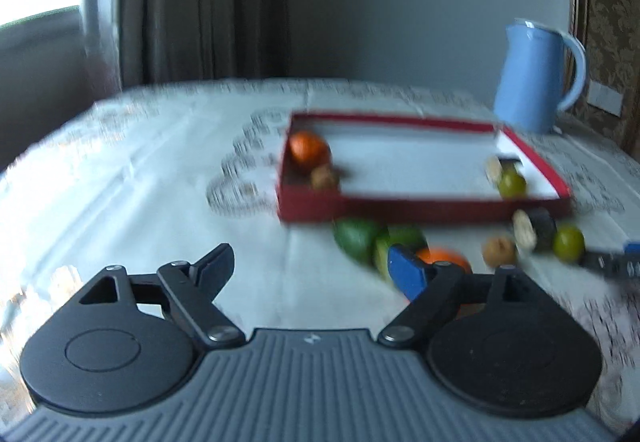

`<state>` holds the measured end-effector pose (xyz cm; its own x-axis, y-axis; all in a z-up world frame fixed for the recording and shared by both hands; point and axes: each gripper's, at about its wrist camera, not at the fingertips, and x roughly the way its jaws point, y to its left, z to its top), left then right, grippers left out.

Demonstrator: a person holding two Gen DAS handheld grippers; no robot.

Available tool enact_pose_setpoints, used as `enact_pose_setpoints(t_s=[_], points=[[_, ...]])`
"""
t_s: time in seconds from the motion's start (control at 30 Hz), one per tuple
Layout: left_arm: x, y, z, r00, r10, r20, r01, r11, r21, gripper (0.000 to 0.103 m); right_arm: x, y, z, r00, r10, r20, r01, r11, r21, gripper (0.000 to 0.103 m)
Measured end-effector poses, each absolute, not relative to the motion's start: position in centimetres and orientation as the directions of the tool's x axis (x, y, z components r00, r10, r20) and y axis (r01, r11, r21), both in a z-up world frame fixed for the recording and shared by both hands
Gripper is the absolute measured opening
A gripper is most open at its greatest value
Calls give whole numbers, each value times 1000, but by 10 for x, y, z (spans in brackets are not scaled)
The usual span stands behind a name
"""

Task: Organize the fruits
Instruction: 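Lift the brown fruit into the red tray and open the left gripper, then move the right tool to the green tomato and close on it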

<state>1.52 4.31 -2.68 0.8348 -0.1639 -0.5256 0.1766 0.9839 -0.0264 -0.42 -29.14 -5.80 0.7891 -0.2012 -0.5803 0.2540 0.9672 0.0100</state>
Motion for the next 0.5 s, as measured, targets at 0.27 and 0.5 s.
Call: enact_pose_setpoints(t_s=[0.27,0.5], points=[[0,32,-42,812,-191,-552,236,972,12,85,-4,-291,-58,789,-200,-581,253,968,9,98],[2,37,-41,799,-214,-562,259,966,0,86,-4,-291,-58,787,-202,-582,252,968,5,98]])
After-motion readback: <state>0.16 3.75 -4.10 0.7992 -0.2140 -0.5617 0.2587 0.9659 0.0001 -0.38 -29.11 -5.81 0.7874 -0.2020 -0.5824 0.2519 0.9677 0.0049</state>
